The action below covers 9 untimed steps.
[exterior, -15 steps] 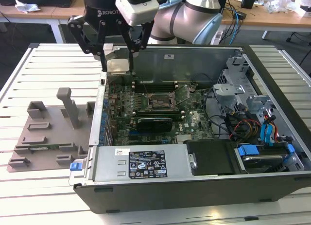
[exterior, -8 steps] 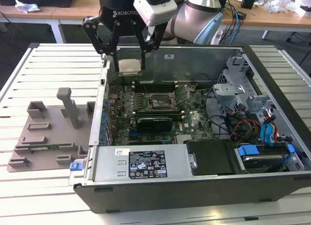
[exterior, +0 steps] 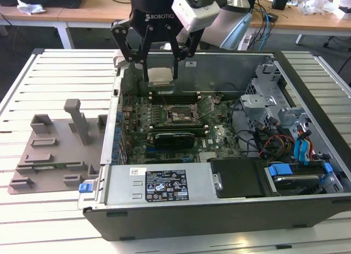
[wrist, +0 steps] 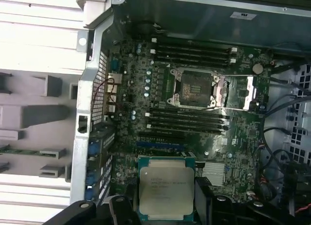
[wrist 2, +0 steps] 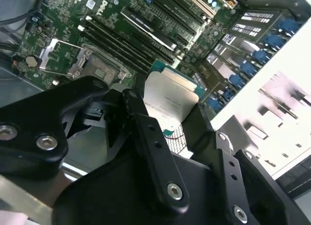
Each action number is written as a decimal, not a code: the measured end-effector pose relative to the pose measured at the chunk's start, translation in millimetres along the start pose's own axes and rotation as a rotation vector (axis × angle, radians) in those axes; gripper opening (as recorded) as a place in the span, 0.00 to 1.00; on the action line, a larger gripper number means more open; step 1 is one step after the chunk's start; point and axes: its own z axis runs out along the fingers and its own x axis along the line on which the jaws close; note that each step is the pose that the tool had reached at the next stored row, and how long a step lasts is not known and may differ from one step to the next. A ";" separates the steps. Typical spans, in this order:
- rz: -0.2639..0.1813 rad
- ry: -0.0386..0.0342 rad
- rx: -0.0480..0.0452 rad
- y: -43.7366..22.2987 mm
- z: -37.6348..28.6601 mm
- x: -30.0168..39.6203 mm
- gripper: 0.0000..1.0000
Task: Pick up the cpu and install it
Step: 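Pick up the cpu and move it towards the insertion slot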
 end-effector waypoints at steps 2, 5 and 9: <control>0.000 0.0006 0.0000 4.0 3.4 -7.5 0.55; 0.000 0.0010 0.0000 10.1 6.7 -19.6 0.55; 0.000 0.0011 0.0002 14.6 9.8 -34.0 0.55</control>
